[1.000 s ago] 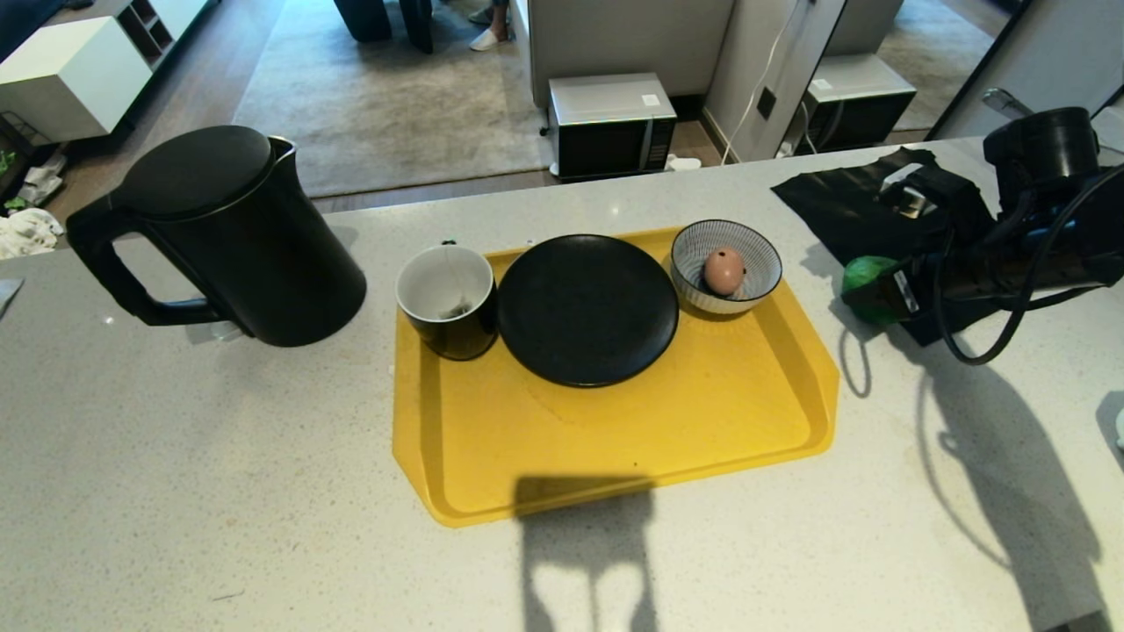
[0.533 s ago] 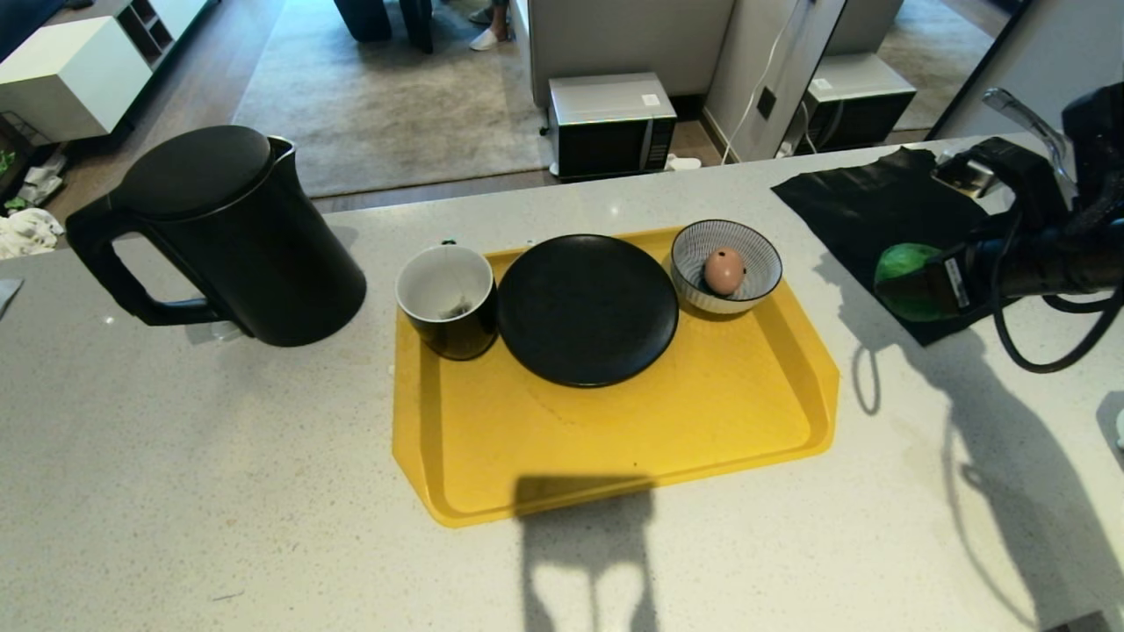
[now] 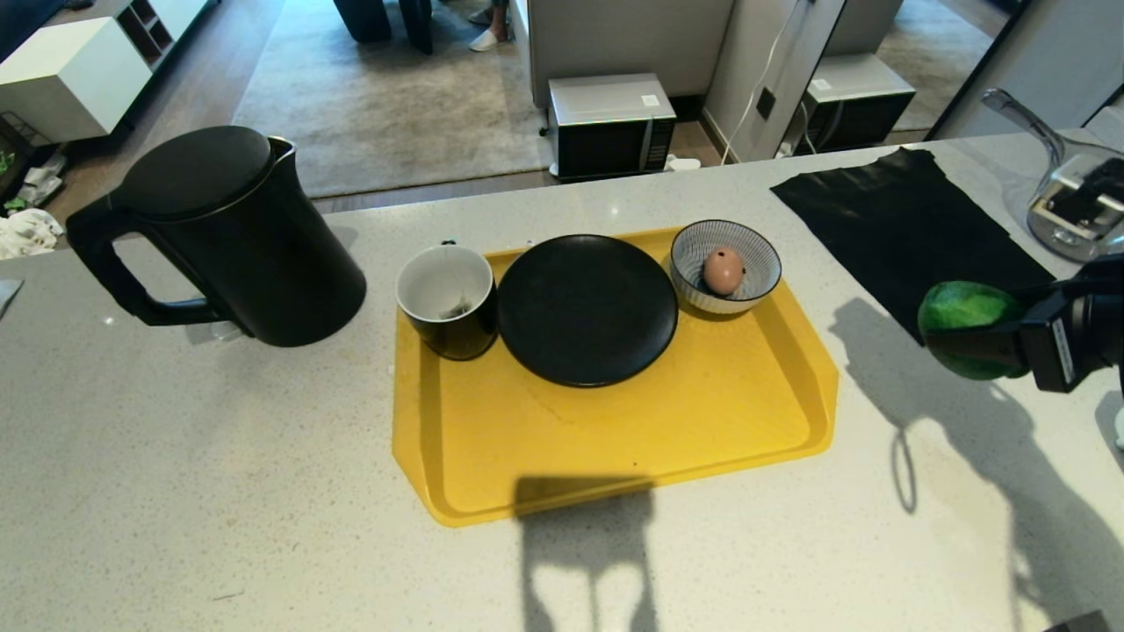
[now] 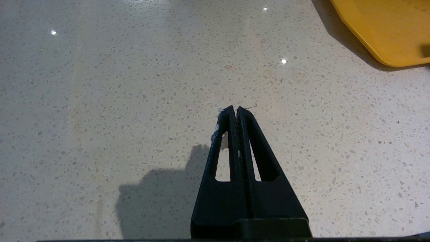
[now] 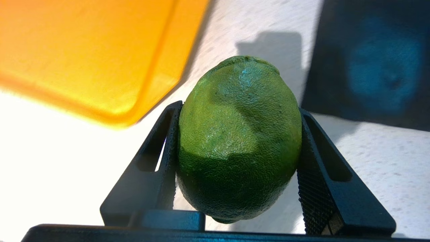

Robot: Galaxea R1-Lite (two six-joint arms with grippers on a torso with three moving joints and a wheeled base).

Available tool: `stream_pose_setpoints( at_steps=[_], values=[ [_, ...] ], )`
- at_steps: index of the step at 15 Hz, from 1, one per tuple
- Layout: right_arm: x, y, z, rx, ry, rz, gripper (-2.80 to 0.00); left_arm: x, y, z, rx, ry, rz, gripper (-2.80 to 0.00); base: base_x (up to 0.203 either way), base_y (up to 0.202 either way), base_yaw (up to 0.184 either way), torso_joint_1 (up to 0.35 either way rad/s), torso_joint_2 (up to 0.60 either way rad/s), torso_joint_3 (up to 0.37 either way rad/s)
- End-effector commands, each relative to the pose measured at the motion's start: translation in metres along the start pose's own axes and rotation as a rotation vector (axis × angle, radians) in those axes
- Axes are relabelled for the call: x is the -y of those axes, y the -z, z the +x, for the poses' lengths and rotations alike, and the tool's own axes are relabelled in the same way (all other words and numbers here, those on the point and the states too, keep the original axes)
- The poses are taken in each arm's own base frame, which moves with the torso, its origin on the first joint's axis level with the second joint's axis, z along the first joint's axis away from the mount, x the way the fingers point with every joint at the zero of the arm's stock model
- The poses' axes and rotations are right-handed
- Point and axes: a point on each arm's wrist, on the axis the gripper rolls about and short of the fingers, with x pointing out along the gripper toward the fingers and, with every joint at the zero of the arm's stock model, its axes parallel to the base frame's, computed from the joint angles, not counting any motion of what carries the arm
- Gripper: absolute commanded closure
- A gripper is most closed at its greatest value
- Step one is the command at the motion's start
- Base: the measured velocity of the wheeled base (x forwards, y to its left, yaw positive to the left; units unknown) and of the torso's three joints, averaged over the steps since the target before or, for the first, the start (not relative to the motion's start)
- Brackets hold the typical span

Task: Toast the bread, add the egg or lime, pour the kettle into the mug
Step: Put the fruit on a plate

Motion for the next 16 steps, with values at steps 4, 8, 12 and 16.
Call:
stream_pose_setpoints(
  at_steps=[4,8,12,16],
  values=[
    [-0.038,0.005,-0.005,0.047,-0.096,-0.122,0.00,0.000,0.005,0.001,-0.015,-0.001,0.000,0.00,0.000,0.000,0.000,0.000,0.00,0.000],
    [-0.062,-0.002,0.016,0.019,-0.136,-0.188,0.00,0.000,0.005,0.001,-0.015,-0.001,0.000,0.00,0.000,0.000,0.000,0.000,0.00,0.000],
    [-0.095,-0.015,0.052,0.045,-0.134,-0.263,0.00,0.000,0.005,0.001,-0.015,-0.002,0.000,0.00,0.000,0.000,0.000,0.000,0.00,0.000],
    [-0.102,-0.016,0.065,0.033,-0.145,-0.273,0.00,0.000,0.005,0.001,-0.015,-0.002,0.000,0.00,0.000,0.000,0.000,0.000,0.00,0.000]
  ],
)
